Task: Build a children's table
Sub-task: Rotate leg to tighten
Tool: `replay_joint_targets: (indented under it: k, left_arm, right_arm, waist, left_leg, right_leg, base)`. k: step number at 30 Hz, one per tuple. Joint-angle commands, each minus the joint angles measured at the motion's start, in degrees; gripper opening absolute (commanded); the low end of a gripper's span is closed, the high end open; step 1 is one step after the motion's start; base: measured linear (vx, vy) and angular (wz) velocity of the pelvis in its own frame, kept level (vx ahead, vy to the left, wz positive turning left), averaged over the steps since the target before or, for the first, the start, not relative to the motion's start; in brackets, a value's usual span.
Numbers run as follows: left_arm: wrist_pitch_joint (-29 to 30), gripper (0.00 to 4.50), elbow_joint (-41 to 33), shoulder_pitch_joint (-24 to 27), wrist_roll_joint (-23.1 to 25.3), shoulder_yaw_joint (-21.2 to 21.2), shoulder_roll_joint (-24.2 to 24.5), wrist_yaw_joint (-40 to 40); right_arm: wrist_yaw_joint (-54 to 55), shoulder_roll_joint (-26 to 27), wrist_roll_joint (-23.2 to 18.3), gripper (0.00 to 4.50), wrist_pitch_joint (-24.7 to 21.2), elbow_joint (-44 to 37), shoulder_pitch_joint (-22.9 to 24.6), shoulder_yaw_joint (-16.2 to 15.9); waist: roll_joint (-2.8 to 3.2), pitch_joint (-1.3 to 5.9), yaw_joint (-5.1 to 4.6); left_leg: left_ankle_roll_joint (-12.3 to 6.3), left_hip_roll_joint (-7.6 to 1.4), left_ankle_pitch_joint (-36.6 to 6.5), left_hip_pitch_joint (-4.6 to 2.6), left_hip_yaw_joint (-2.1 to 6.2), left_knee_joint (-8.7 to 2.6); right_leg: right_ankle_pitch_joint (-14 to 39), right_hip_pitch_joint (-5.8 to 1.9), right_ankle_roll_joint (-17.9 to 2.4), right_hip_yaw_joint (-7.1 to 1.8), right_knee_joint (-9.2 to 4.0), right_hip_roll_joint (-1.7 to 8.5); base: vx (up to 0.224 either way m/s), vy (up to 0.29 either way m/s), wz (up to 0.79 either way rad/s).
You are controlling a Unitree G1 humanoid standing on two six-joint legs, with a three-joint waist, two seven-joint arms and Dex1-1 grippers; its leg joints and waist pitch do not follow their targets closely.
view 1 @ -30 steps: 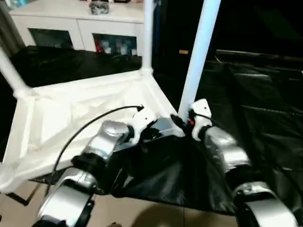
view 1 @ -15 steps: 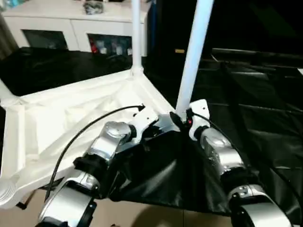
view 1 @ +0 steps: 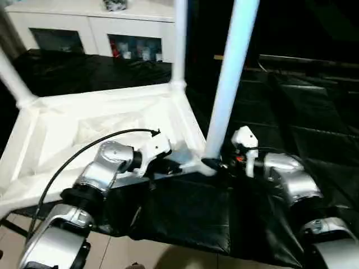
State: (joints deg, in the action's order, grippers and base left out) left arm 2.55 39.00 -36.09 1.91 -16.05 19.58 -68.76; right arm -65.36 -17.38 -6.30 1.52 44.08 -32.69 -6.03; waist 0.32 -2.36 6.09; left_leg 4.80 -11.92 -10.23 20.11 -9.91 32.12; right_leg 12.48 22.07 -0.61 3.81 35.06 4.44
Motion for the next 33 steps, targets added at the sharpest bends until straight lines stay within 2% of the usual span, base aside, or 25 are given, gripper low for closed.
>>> replay_joint_targets:
  k: [1,6,8,9,10,11,13,15,16,18,19,20,21,22,23,25,27,29,31,33]
  left_arm:
    - [-0.33,0.00,-0.35,0.17,0.17,-1.18,0.37,-1.62]
    - [-0.38,0.00,0.04,-0.03,-0.21,-0.97,1.22,-2.89]
    - [-0.49,0.00,0.40,-0.18,-0.09,-0.83,1.18,-2.73]
    - [-0.50,0.00,0.42,-0.19,-0.08,-0.82,1.16,-2.70]
    - [-0.24,0.00,0.94,-0.43,0.11,-0.54,0.68,-1.38]
    - [-0.15,0.00,1.08,-0.49,0.15,-0.45,0.53,-1.00]
    - [0.72,0.00,2.60,-1.43,0.87,0.64,-1.19,4.45]
    - [2.26,0.00,3.98,-2.59,1.49,1.57,-2.94,9.95]
    - [2.71,0.00,4.46,-2.96,1.78,1.85,-3.52,11.92]
    - [4.29,0.00,5.26,-3.70,2.10,2.60,-5.42,16.38]
    - [5.74,0.00,5.83,-4.30,2.37,3.24,-7.21,20.48]
    - [5.92,0.00,5.90,-4.38,2.41,3.32,-7.43,20.98]
    - [7.06,0.00,6.42,-4.87,2.75,3.64,-9.23,24.49]
    - [7.67,0.00,6.67,-5.13,2.93,3.80,-10.40,26.52]
    - [7.67,0.00,6.67,-5.13,2.93,3.80,-10.40,26.52]
    - [8.52,0.00,7.24,-5.68,3.55,3.98,-12.81,30.63]
    - [8.55,0.00,7.21,-5.70,3.91,3.70,-14.30,32.18]
    - [8.46,0.00,7.26,-5.71,4.03,3.60,-14.78,32.66]
    - [7.87,0.00,6.53,-5.23,4.11,2.99,-15.41,31.28]
    - [7.46,0.00,5.89,-4.86,3.86,2.64,-15.16,29.65]
  right_arm:
    - [-5.75,0.61,0.43,2.44,-1.25,0.37,0.63,-3.95]
    - [-9.13,0.45,-0.51,2.26,-2.25,-0.79,0.86,-4.11]
    - [-9.58,0.68,-0.70,2.12,-2.64,-1.50,1.41,-4.31]
    - [-9.58,0.70,-0.71,2.12,-2.66,-1.55,1.46,-4.33]
    - [-8.80,1.18,-0.64,2.09,-2.72,-1.88,2.05,-4.36]
    - [-8.53,1.30,-0.61,2.07,-2.73,-1.93,2.18,-4.33]
    - [-3.74,2.64,0.44,2.05,-2.63,-2.15,3.24,-3.95]
    - [3.87,4.35,2.44,2.03,-2.06,-1.12,3.63,-3.31]
    - [6.57,5.03,2.95,2.01,-1.97,-0.54,3.60,-2.93]
    - [14.54,7.62,3.31,1.99,-2.31,0.94,3.39,-1.06]
    - [20.95,9.96,3.38,1.99,-3.07,1.74,3.24,0.43]
    - [21.73,10.25,3.38,1.98,-3.18,1.83,3.22,0.61]
    - [28.12,12.57,3.36,1.98,-4.07,2.84,2.70,2.06]
    - [32.35,14.15,3.18,1.98,-4.45,3.79,2.08,3.10]
    - [32.35,14.15,3.18,1.98,-4.45,3.79,2.08,3.10]
    - [40.33,17.33,2.84,1.97,-4.98,5.26,0.88,5.09]
    - [43.20,19.01,3.51,1.97,-3.79,5.82,0.16,5.01]
    - [43.84,19.54,4.08,1.97,-3.10,5.87,0.00,4.73]
    - [43.36,19.93,5.43,2.53,-1.13,4.94,0.36,3.85]
    - [41.67,19.58,3.92,2.67,-0.89,4.15,0.64,4.74]
  waist:
    - [-0.54,2.95,0.20]
    - [-0.43,2.99,0.59]
    - [-0.58,3.07,0.61]
    - [-0.36,3.07,0.62]
    - [-0.53,3.08,0.61]
    - [-0.32,3.06,0.65]
    - [-0.33,2.98,0.68]
    - [-0.26,2.56,0.56]
    - [-0.37,2.39,0.49]
    - [-0.30,2.31,0.30]
    - [-0.18,2.22,0.05]
    - [-0.24,2.22,-0.10]
    - [0.00,2.22,-0.22]
    - [0.16,2.24,-0.36]
    - [0.10,2.23,-0.47]
    - [0.00,2.24,-0.79]
    - [0.37,2.36,-0.95]
    - [0.21,2.39,-0.94]
    - [0.24,2.56,-0.89]
    - [0.34,2.71,-0.90]
  left_leg:
    - [-4.19,-1.66,-10.08,-0.07,-0.17,-3.15]
    - [-3.59,-1.63,-9.31,-0.08,-0.12,-3.12]
    - [-3.59,-1.56,-8.38,-0.03,-0.11,-3.06]
    - [-3.61,-1.55,-8.20,-0.01,-0.08,-3.02]
    - [-3.68,-1.50,-8.07,-0.02,-0.14,-2.97]
    - [-3.63,-1.49,-8.09,-0.01,-0.14,-2.97]
    - [-3.40,-1.53,-8.50,-0.10,-0.13,-3.04]
    - [-2.23,-1.53,-11.20,-0.31,-0.11,-3.45]
    - [-1.05,-1.39,-14.14,-0.56,0.07,-3.71]
    - [-0.03,-1.45,-15.90,-0.63,0.26,-3.93]
    - [0.80,-1.54,-16.47,-0.75,0.37,-4.14]
    - [1.33,-1.53,-17.50,-0.81,0.56,-4.28]
    - [1.41,-1.40,-17.96,-0.54,0.69,-4.39]
    - [1.51,-1.40,-18.07,-0.51,0.70,-4.42]
    - [1.68,-1.42,-18.42,-0.60,0.71,-4.44]
    - [1.44,-1.27,-19.52,-0.77,0.65,-4.31]
    - [1.05,-1.11,-19.06,-0.67,0.54,-4.16]
    - [0.80,-1.09,-18.47,-0.59,0.48,-4.12]
    - [0.03,-1.08,-16.62,-0.29,0.37,-3.98]
    - [-0.44,-1.12,-15.44,-0.21,0.31,-3.90]
  right_leg:
    - [5.55,-2.55,-14.02,-2.46,-3.94,3.74]
    - [3.94,-2.57,-14.45,-2.51,-3.66,3.74]
    - [2.27,-2.71,-14.65,-2.49,-3.46,3.68]
    - [1.81,-2.71,-14.70,-2.48,-3.39,3.67]
    - [1.38,-2.74,-14.77,-2.49,-3.43,3.67]
    - [1.20,-2.77,-14.74,-2.51,-3.50,3.67]
    - [1.53,-2.70,-14.78,-2.47,-3.57,3.64]
    - [6.65,-2.37,-13.82,-2.52,-4.19,3.71]
    - [13.14,-2.38,-12.56,-2.54,-4.79,3.98]
    - [19.05,-2.17,-10.64,-2.76,-5.36,4.21]
    - [20.62,-1.84,-9.97,-2.83,-5.44,4.14]
    - [22.05,-1.84,-9.38,-2.71,-5.67,4.21]
    - [22.32,-1.98,-8.80,-2.63,-5.72,4.12]
    - [21.91,-1.90,-8.74,-2.68,-5.72,4.10]
    - [21.82,-1.76,-8.76,-2.69,-5.80,4.11]
    - [21.62,-1.49,-8.80,-2.78,-5.92,4.01]
    - [19.70,-1.52,-8.95,-2.82,-5.98,3.88]
    - [18.74,-1.55,-9.05,-2.82,-5.92,3.85]
    - [15.68,-1.82,-9.33,-2.84,-5.64,3.75]
    - [13.00,-1.97,-9.96,-2.86,-5.35,3.69]
  base:
    - [0.000,0.000,0.00]
    - [0.000,0.000,0.00]
    - [0.000,0.000,0.00]
    - [0.000,0.000,0.00]
    - [0.000,0.000,0.00]
    - [0.000,0.000,0.00]
    - [0.000,0.000,0.00]
    - [0.000,0.000,0.00]
    - [0.000,0.000,0.00]
    - [-0.025,0.000,0.00]
    - [0.000,0.000,0.00]
    - [0.000,0.000,0.00]
    - [0.000,0.000,0.00]
    - [0.000,0.000,0.00]
    - [0.000,0.000,0.00]
    - [0.000,0.000,0.00]
    - [0.000,0.000,0.00]
    - [0.000,0.000,0.00]
    - [0.000,0.000,0.00]
    - [0.000,0.000,0.00]
